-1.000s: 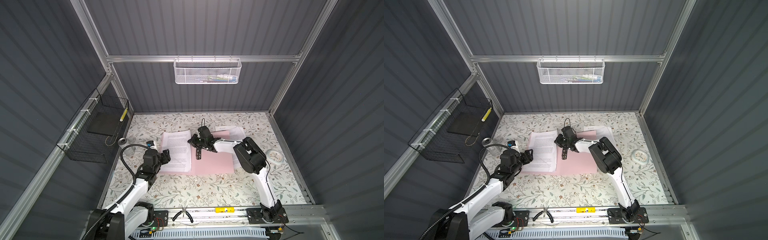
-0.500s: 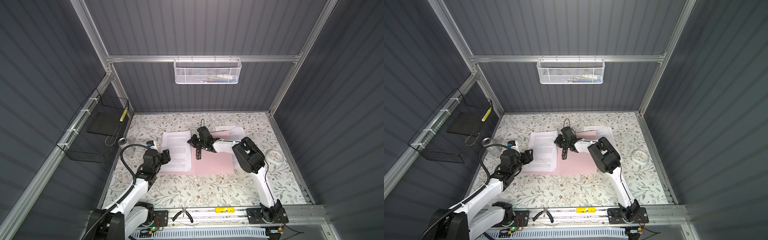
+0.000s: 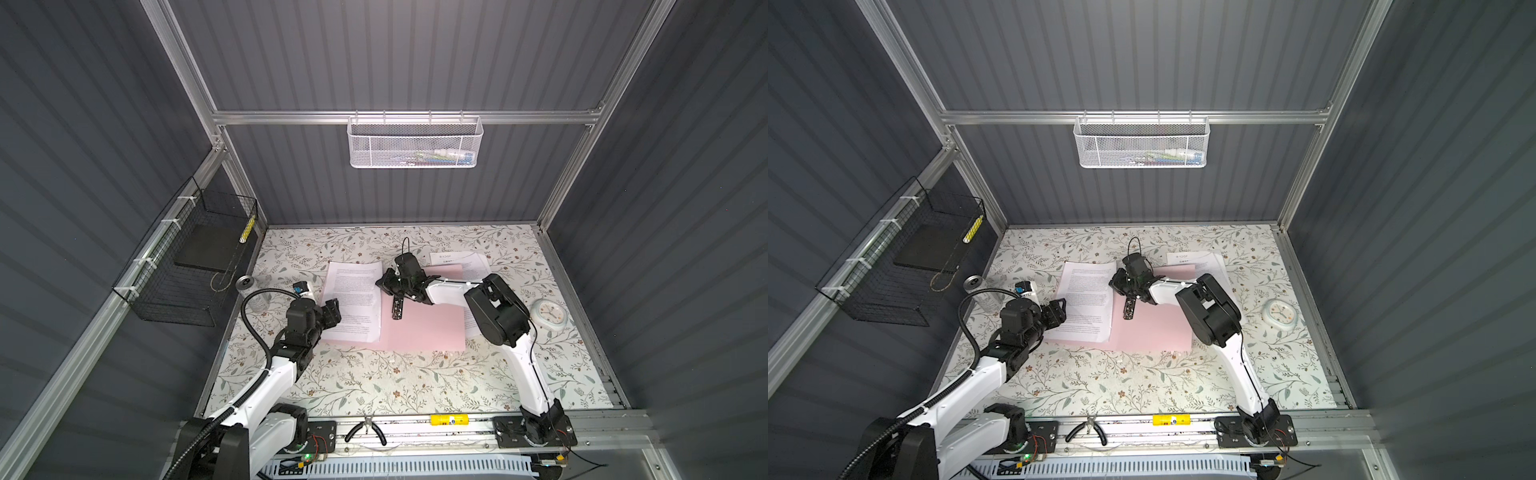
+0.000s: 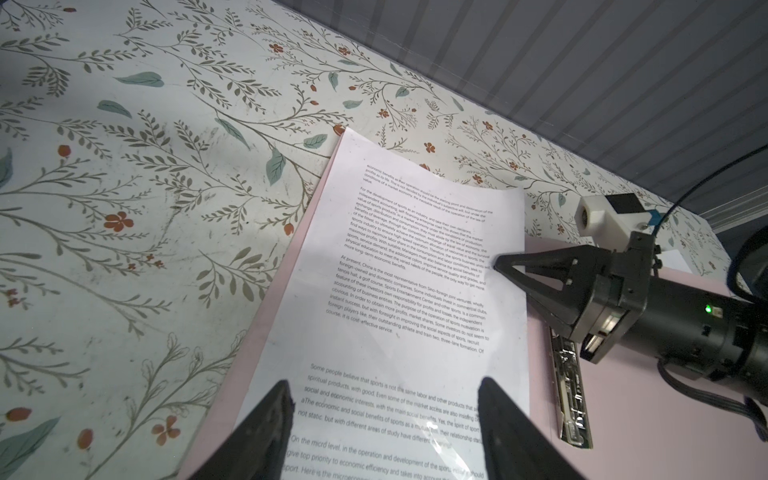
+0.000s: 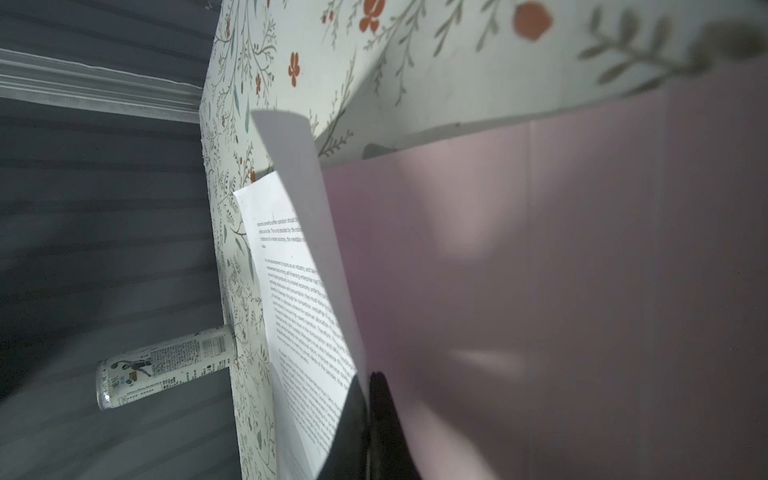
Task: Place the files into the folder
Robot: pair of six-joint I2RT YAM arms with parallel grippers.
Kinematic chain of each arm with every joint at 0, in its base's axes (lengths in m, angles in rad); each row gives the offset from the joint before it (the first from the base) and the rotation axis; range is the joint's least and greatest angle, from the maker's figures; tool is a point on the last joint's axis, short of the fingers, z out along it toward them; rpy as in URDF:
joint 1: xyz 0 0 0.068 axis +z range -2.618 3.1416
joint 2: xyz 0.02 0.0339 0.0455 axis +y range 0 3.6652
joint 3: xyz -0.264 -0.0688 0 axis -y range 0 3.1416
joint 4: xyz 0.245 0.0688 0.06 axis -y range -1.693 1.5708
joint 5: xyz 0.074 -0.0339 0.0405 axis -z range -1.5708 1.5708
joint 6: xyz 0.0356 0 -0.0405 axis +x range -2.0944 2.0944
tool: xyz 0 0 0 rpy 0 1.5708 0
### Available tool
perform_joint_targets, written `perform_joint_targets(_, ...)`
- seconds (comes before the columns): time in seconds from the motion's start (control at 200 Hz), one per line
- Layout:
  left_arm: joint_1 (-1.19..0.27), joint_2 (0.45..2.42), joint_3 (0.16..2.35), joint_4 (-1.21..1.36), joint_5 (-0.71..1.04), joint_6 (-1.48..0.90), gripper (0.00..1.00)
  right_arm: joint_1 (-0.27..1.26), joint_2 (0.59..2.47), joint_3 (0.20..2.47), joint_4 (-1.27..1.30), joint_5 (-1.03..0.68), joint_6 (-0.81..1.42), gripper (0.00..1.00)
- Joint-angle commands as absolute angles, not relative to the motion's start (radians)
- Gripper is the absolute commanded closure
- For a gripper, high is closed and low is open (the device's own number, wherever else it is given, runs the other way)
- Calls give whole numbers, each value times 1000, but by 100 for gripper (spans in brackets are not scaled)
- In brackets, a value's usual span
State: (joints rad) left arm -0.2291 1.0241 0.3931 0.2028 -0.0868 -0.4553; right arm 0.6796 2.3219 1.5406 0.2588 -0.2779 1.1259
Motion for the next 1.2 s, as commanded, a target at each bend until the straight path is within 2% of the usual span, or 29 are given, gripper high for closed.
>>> perform_joint_targets(0.0, -222, 1028, 385, 196, -97, -453, 29, 695, 2345, 1568, 246, -299, 1134, 100)
perform_joint_targets(0.635, -222, 1008, 382, 194, -114, -474, 30, 703, 2328, 1558, 253, -321, 1138, 100)
perform_joint_targets(0.78, -222, 1029, 387, 213, -121, -471, 30, 697, 2286, 1604, 147, -376, 1024, 69)
perform_joint_targets(0.851, -222, 1033, 395, 213, -128, -464, 30, 689, 2253, 1602, 107, -394, 988, 61)
perform_joint_targets(0.976, -222, 1031, 409, 215, -151, -444, 30, 663, 2159, 1580, 1, -395, 894, 54)
perform_joint_targets(1.196, -222, 1046, 437, 198, -172, -414, 29, 540, 1866, 1378, -177, -408, 729, 53)
